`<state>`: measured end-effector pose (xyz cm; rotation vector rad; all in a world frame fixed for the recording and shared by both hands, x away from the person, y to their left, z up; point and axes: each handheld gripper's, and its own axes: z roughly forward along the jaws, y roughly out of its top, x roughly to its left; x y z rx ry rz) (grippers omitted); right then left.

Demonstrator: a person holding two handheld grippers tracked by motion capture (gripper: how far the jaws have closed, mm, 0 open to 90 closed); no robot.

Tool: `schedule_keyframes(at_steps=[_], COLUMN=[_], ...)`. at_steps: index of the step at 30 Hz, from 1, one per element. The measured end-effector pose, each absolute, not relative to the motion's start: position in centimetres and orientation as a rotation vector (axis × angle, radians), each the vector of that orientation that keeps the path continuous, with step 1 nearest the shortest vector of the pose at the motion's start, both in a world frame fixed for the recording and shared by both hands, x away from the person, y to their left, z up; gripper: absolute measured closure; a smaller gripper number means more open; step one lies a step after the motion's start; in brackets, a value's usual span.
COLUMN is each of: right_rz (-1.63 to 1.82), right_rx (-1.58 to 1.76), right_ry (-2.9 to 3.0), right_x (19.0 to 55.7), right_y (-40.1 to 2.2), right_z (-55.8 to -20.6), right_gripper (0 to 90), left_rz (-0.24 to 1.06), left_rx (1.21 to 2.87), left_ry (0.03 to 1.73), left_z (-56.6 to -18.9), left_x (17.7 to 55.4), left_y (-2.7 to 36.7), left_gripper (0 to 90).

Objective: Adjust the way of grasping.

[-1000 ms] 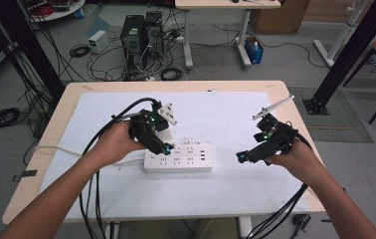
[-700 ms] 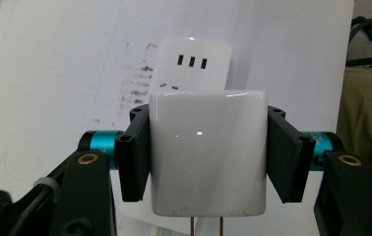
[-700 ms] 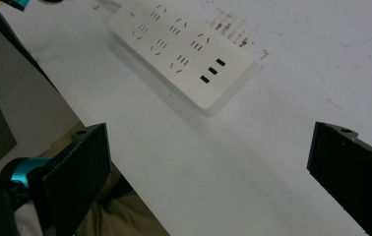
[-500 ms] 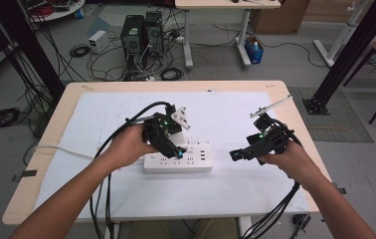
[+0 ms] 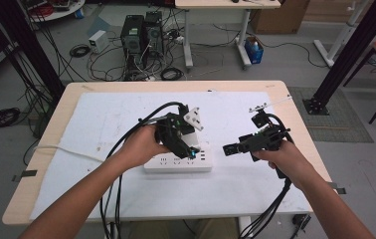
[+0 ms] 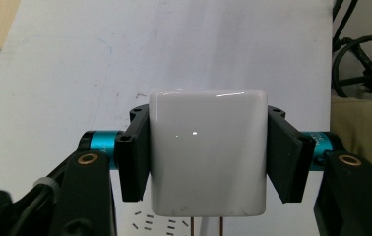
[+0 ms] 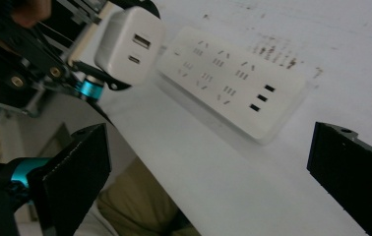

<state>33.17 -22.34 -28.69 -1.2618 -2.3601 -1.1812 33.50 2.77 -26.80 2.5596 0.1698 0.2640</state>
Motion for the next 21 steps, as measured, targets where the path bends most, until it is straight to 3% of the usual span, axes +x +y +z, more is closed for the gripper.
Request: schedule_keyframes(at_steps=[21], right_rz=[-1.246], right_rx=[-1.281], right_ry=[-2.047], right_x=[34.4], right_y=[-20.3], right_z=[-30.3], right_gripper=[4.5], left_rz=[0.252], left_rx=[2.548], left_ry=[0.111], left_z=[-26.6], left_x=[33.1], left_y=[0.7], left_gripper=[42.6])
